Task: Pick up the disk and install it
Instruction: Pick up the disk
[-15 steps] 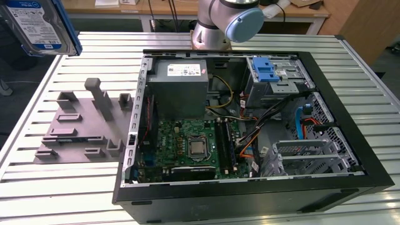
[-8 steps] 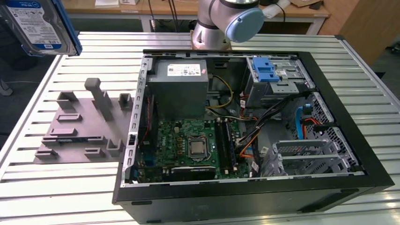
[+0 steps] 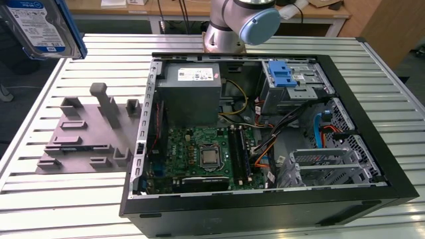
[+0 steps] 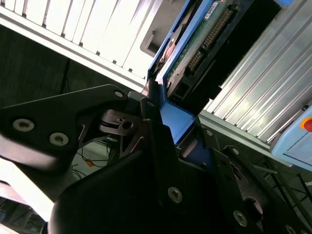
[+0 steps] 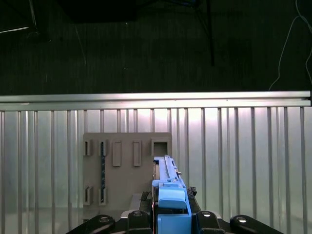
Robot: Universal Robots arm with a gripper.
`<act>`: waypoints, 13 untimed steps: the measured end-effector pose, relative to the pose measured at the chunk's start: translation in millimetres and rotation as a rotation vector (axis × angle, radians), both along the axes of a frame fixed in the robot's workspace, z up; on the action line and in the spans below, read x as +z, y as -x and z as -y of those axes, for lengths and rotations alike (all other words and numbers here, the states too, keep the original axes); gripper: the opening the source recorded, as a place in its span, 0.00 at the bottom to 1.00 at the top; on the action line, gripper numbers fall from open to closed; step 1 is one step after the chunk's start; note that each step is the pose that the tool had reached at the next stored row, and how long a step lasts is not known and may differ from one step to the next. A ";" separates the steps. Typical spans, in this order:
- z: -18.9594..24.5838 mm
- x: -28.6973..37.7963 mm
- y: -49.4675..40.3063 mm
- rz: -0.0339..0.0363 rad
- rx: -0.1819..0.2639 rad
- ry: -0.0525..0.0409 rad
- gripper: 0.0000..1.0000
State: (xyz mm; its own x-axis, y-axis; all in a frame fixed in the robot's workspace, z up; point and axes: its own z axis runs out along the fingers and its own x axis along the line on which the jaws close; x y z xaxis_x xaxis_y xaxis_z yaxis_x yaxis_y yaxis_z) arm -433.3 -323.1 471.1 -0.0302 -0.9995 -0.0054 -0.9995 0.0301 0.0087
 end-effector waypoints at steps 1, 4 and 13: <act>0.0 0.2 0.0 0.0000 0.000 0.0000 0.36; 0.0 1.0 0.0 0.0001 0.000 0.0000 0.36; 0.0 5.2 0.0 0.0001 0.000 0.0000 0.36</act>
